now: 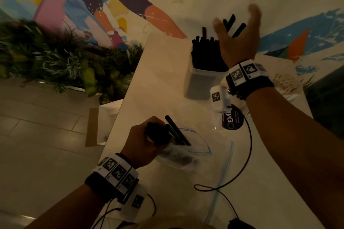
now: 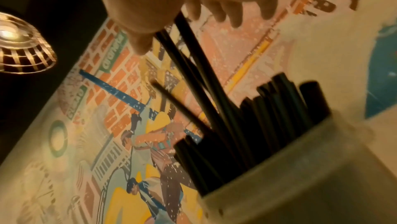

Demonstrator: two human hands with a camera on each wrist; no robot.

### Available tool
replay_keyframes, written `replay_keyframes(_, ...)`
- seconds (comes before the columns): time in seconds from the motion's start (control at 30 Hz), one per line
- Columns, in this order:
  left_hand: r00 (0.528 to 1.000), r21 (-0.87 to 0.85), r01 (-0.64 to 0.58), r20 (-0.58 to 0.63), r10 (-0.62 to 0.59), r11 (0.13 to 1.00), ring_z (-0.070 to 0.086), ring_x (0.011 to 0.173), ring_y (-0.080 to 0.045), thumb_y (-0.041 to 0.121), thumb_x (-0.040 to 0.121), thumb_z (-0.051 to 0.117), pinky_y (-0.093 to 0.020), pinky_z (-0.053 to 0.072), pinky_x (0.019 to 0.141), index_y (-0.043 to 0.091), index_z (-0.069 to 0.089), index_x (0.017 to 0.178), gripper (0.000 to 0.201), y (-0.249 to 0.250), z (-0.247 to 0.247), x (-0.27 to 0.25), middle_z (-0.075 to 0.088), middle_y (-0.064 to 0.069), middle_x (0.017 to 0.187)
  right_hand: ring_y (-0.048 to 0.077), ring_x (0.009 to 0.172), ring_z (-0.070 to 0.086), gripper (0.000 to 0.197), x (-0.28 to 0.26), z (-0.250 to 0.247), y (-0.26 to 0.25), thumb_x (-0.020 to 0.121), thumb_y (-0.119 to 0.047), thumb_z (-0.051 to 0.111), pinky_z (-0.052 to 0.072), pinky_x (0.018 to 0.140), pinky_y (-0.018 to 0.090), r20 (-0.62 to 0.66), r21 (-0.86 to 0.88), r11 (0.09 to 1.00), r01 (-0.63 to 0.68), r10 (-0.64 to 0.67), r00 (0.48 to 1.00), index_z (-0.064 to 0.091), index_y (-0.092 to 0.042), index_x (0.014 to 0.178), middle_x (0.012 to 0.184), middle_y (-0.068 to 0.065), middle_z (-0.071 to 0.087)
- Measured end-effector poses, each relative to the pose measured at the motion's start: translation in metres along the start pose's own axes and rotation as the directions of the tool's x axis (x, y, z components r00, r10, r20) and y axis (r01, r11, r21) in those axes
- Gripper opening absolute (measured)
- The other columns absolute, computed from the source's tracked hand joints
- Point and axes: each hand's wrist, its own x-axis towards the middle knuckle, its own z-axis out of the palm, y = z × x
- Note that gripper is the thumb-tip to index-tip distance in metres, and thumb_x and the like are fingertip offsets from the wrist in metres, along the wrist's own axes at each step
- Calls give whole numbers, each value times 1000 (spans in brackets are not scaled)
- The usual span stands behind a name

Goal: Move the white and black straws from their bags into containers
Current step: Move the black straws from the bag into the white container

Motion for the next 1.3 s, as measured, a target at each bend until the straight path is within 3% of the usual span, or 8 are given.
replay_keyframes(0.1, 1000, 11, -4, -2, 4, 1000, 63, 80, -6, 38, 60, 70, -20, 52, 73, 39, 56, 88, 31, -1, 0, 0, 64, 12, 91, 33, 137, 32, 85, 8, -6, -14, 82, -37, 67, 24, 109, 13, -237, 104, 953, 285, -255, 937, 26, 10, 139, 146, 29, 29)
replay_keyframes(0.2, 1000, -15, 15, -1, -15, 1000, 63, 80, -9, 37, 59, 70, -27, 54, 74, 35, 57, 88, 32, -1, 1, 1, 65, 11, 89, 37, 137, 30, 65, 12, -1, -17, 91, -27, 57, 20, 106, 4, -172, -31, 913, 407, -406, 898, 32, 9, 139, 146, 33, 27)
replay_keyframes(0.4, 1000, -20, 11, -3, -11, 1000, 63, 79, -11, 35, 60, 70, -35, 54, 75, 35, 56, 88, 31, -1, 1, 0, 64, 9, 89, 33, 116, 51, 43, -12, 19, 13, 101, -39, 29, 40, 91, 39, 537, -356, 867, 348, -115, 836, 50, -10, 124, 130, 15, 52)
replay_keyframes(0.6, 1000, 7, 23, -8, -23, 1000, 63, 76, -11, 36, 61, 68, -36, 53, 71, 33, 55, 88, 31, -2, 0, -2, 64, 8, 88, 29, 141, 26, 65, -10, 24, 1, 95, -50, 32, 21, 113, 53, 310, -307, 878, 368, -273, 911, 23, -14, 148, 154, 13, 25)
replay_keyframes(0.8, 1000, -4, 3, 3, -3, 1000, 62, 78, -8, 35, 60, 69, -20, 51, 70, 32, 56, 87, 30, 0, 0, 1, 64, 10, 88, 27, 142, 22, 51, -6, 40, -26, 96, -40, 25, 22, 111, 51, 629, -417, 632, 653, -319, 709, 42, -12, 135, 153, 7, 27)
replay_keyframes(1.0, 1000, 12, -6, 3, 6, 1000, 63, 78, -10, 36, 63, 69, -30, 53, 71, 31, 56, 90, 30, 1, 0, 2, 64, 8, 92, 26, 134, 30, 65, -15, 38, 13, 93, -57, 14, 23, 108, 51, 746, -466, 685, 560, -35, 664, 31, -15, 140, 146, 7, 34)
replay_keyframes(1.2, 999, 45, 24, 23, -25, 999, 64, 80, -8, 39, 61, 71, -34, 54, 74, 30, 57, 92, 34, 0, -2, 2, 66, 10, 92, 19, 118, 55, 47, -33, -11, -27, 87, -35, 58, 41, 105, 40, 376, 33, 958, 283, -274, 885, 55, -13, 129, 127, 7, 60)
replay_keyframes(1.3, 999, 51, 24, 33, -26, 998, 65, 83, -8, 40, 62, 71, -36, 55, 76, 32, 57, 93, 35, 1, -2, 2, 66, 9, 95, 21, 97, 61, 43, -87, -35, -35, 82, 5, 62, 53, 91, 41, 671, 292, 938, -188, -61, 739, 56, -5, 123, 110, 9, 63)
